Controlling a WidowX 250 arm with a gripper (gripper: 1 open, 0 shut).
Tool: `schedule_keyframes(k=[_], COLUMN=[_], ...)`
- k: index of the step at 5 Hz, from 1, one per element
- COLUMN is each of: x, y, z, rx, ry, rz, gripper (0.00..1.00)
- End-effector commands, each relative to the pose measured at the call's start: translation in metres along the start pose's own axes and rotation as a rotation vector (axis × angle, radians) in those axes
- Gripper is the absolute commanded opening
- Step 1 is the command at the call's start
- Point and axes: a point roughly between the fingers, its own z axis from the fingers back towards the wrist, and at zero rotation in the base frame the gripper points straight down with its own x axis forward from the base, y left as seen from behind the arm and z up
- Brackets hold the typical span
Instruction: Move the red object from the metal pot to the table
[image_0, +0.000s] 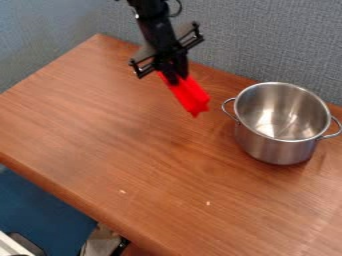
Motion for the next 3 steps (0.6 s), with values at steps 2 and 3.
schedule_keyframes(k=[2, 3], x=[0.019, 0.015], y=[-0.026, -0.019], z=[0.007, -0.007], rx=[0.03, 0.065], ry=[-0.019, -0.025], rz=[0.015, 0.037], gripper=[0.0, 0.0])
